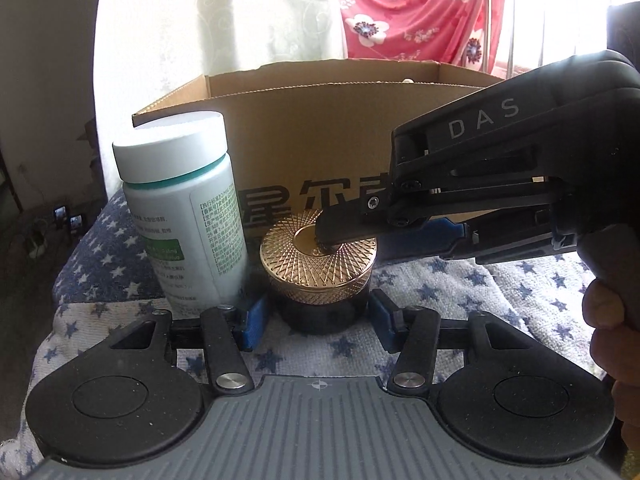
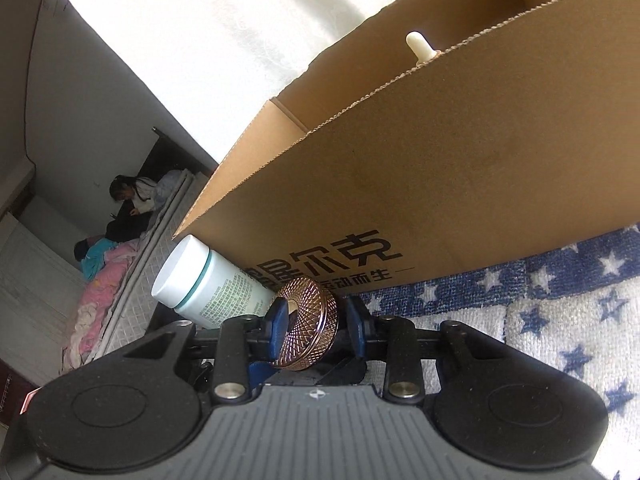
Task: Organize rigid objects
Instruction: 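Move the right gripper to the gold-lidded jar, then close the right gripper on the gold-lidded jar and hold it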
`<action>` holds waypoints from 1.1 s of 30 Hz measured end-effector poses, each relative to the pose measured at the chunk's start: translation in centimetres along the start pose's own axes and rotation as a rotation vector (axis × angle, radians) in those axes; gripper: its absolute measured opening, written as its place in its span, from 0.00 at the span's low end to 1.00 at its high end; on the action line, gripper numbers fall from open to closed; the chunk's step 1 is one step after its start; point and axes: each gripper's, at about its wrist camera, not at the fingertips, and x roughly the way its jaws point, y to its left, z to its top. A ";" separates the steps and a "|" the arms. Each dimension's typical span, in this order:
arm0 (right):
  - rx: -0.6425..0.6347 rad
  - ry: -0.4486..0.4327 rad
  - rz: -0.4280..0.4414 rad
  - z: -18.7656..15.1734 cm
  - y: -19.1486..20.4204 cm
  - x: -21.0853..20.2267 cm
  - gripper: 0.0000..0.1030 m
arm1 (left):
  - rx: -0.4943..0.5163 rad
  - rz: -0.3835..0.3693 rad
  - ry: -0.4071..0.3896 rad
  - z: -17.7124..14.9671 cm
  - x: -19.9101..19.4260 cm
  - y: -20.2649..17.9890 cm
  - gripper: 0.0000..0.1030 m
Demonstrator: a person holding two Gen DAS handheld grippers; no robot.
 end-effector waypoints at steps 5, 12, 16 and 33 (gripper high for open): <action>0.017 -0.001 -0.019 -1.4 0.0 -1.8 0.34 | 0.005 -0.037 0.037 0.0 -1.1 -0.5 0.51; 0.062 -0.005 -0.011 -2.4 -0.7 -3.1 0.34 | 0.041 -0.052 0.057 -0.4 -1.9 -1.5 0.51; 0.059 -0.007 -0.018 -2.4 -0.6 -3.1 0.34 | 0.032 -0.056 0.067 -0.2 -1.6 -1.4 0.51; 0.077 -0.011 -0.011 -2.5 -0.9 -2.9 0.36 | 0.015 -0.068 0.068 0.2 -0.3 -1.8 0.53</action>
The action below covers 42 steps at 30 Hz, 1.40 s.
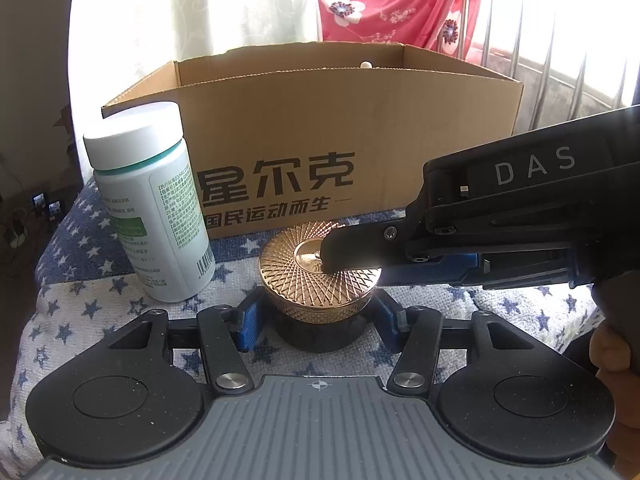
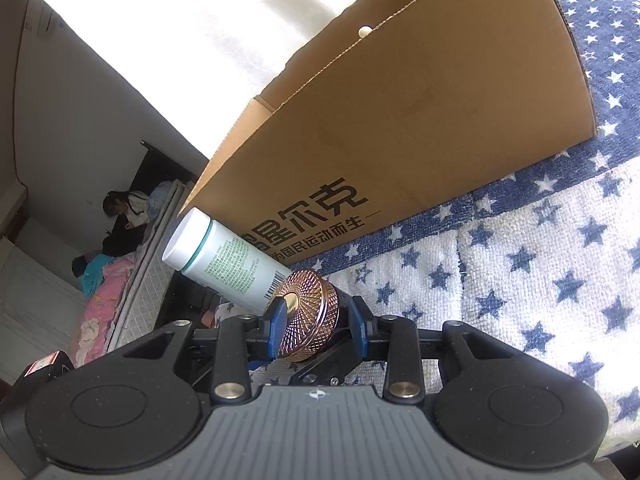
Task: Organize rigid objects
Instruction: 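Close the right gripper on the gold-lidded jar and hold it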
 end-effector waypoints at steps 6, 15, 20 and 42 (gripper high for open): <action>0.003 -0.001 0.001 0.0 0.0 0.1 0.36 | 0.003 0.004 -0.007 -0.1 0.0 -0.4 0.53; 0.005 0.001 -0.003 0.0 0.0 0.1 0.36 | 0.004 0.009 -0.016 -0.5 0.1 -0.4 0.53; 0.003 -0.002 0.000 0.1 -0.1 0.2 0.36 | -0.005 0.020 -0.030 -0.6 0.4 -0.6 0.53; -0.014 0.013 -0.065 -0.5 2.8 -0.1 0.37 | -0.051 0.006 -0.080 -2.5 -0.9 0.3 0.53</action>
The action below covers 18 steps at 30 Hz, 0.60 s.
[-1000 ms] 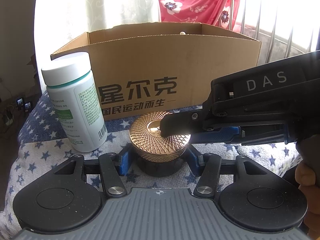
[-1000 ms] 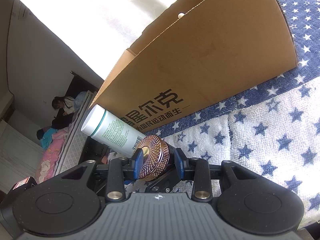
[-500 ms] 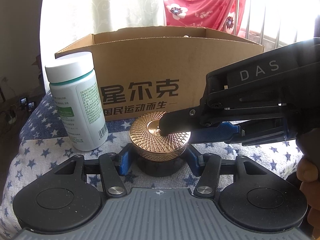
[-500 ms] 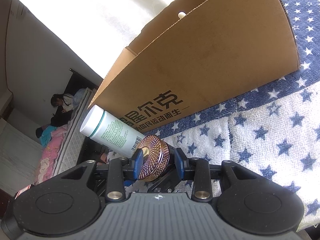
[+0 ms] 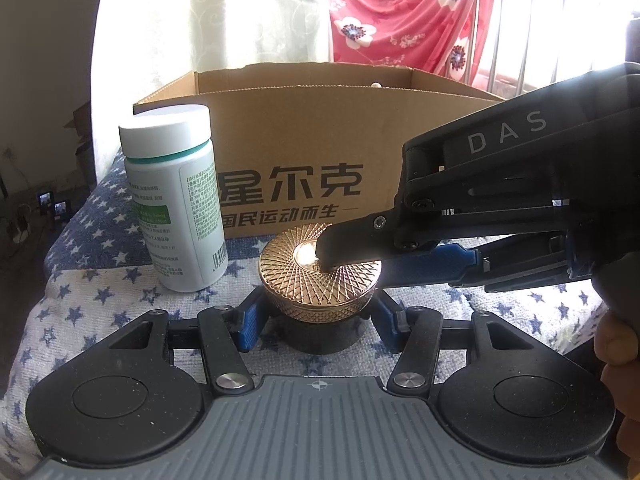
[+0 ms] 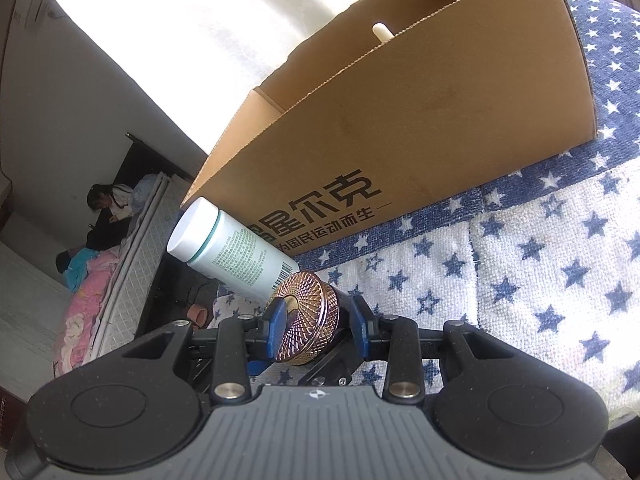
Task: Organize rigid objects
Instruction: 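Close the right gripper on the gold-lidded jar and hold it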
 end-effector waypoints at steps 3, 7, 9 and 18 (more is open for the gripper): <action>-0.016 -0.009 0.001 0.0 0.6 -0.2 0.37 | 0.001 0.006 -0.022 0.4 -0.3 0.1 0.53; -0.025 -0.012 -0.005 -0.1 1.1 -0.3 0.37 | -0.003 0.005 -0.029 0.2 -0.4 0.3 0.53; -0.024 -0.011 -0.006 -0.1 1.1 -0.3 0.37 | -0.005 0.002 -0.029 -0.4 -1.0 0.3 0.53; -0.029 -0.010 -0.012 -0.3 1.5 -0.1 0.37 | -0.013 0.003 -0.033 0.2 -0.3 0.4 0.53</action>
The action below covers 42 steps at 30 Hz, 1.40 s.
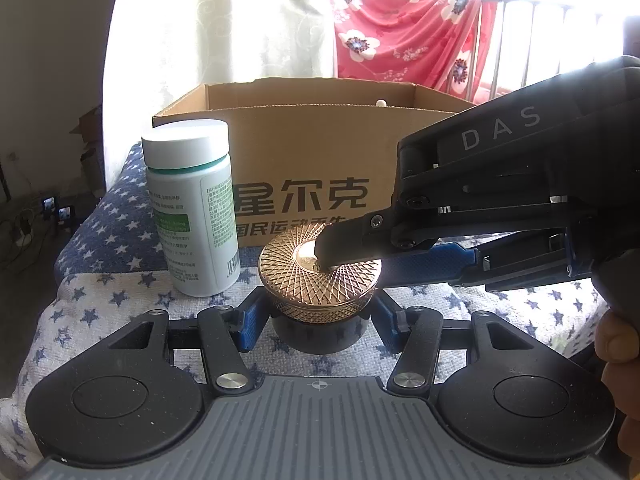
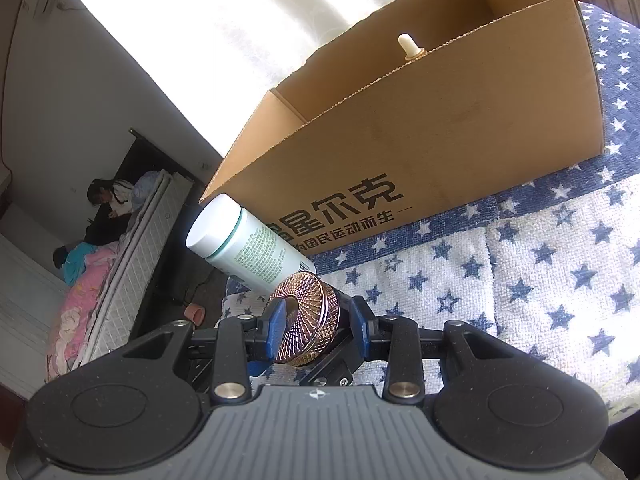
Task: Organize rigid objects
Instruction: 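Close the right gripper on the gold-lidded jar and hold it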
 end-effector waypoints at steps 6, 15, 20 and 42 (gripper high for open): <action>0.001 0.001 -0.007 -0.1 -0.1 0.1 0.37 | -0.005 -0.007 0.004 0.0 0.0 0.1 0.53; -0.006 0.003 -0.008 -0.1 0.2 0.6 0.37 | -0.015 -0.007 0.005 0.0 0.1 0.5 0.53; -0.005 0.004 -0.010 -0.1 0.1 0.7 0.37 | -0.016 -0.007 0.005 0.0 0.1 0.6 0.53; -0.003 0.006 -0.014 -0.1 -0.1 0.8 0.37 | -0.017 -0.009 0.009 -0.2 0.3 0.5 0.53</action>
